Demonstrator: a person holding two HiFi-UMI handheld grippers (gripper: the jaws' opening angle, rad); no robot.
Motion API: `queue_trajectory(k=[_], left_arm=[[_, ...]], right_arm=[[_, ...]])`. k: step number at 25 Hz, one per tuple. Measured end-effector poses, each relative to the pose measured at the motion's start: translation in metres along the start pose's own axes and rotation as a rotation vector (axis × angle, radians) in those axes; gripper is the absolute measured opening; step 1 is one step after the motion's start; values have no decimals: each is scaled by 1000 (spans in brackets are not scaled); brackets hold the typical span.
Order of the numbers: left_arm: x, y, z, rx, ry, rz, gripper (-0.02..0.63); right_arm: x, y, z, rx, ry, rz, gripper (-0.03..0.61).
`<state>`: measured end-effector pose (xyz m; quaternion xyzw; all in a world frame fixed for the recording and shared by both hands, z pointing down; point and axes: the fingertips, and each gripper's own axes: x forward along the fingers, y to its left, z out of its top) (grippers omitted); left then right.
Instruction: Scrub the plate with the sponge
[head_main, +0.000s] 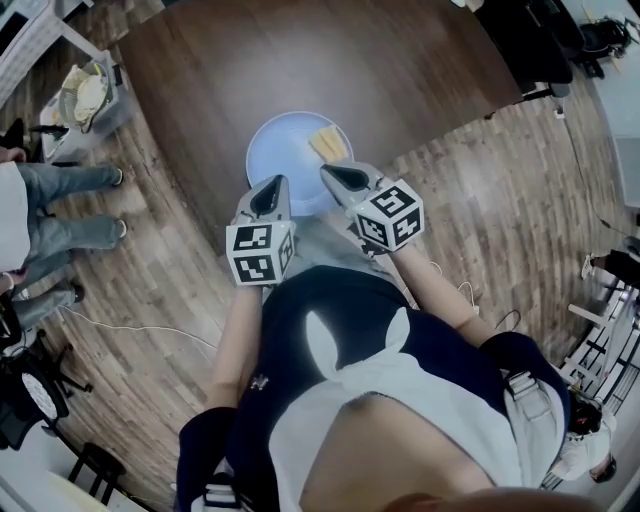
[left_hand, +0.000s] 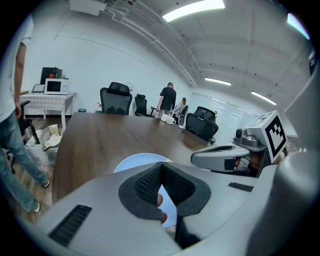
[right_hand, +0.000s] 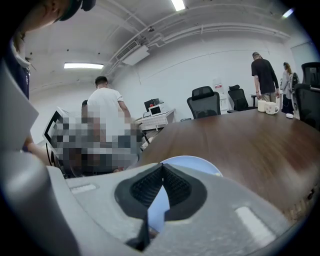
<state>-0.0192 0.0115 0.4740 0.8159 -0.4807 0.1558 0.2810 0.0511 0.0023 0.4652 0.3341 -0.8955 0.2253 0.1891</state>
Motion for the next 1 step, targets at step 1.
queue_trajectory(k=[1], left_arm=[[-3, 1, -3, -5, 5, -1, 3]], right_arm=[[0, 4, -2, -1, 3, 1, -2]])
